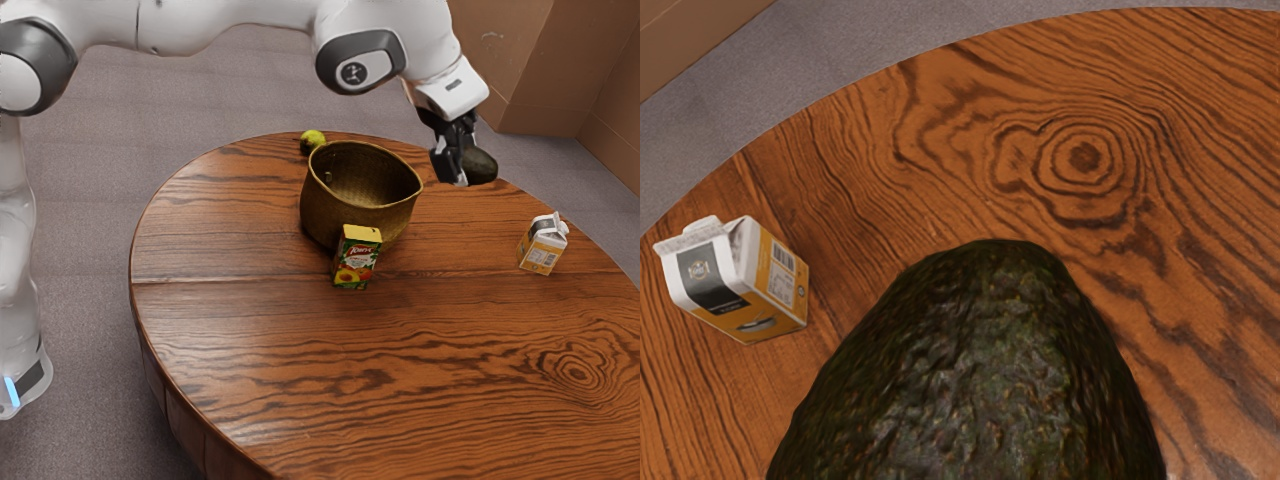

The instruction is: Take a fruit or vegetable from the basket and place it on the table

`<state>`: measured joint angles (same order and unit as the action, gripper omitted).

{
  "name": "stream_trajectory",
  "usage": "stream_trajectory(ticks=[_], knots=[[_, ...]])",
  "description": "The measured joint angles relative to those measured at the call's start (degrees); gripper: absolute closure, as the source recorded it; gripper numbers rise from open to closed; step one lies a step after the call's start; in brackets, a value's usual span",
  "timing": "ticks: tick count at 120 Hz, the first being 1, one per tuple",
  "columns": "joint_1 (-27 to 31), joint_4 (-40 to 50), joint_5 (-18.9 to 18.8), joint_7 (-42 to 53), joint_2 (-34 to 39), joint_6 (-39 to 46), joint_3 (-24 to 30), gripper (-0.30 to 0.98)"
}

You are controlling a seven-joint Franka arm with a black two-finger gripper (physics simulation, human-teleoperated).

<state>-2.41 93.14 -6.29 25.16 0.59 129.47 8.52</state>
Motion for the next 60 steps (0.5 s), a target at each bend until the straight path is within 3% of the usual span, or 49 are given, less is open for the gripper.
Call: stream_trajectory(ticks=[15,37,52,60], knots=[[-0.47,0.12,0.45,-0.15,-0.15,-0.13,-0.01,0.07],[-1.06,0.2,0.97,-0.89,0.24,-0.21,-0.03,0.02],[-1.54,0.41,5.16,-4.15,1.09,0.3,-0.34,0.01],[-1.77,1.1,7.97,-11.71,2.42,-2.21,-0.87,0.0]])
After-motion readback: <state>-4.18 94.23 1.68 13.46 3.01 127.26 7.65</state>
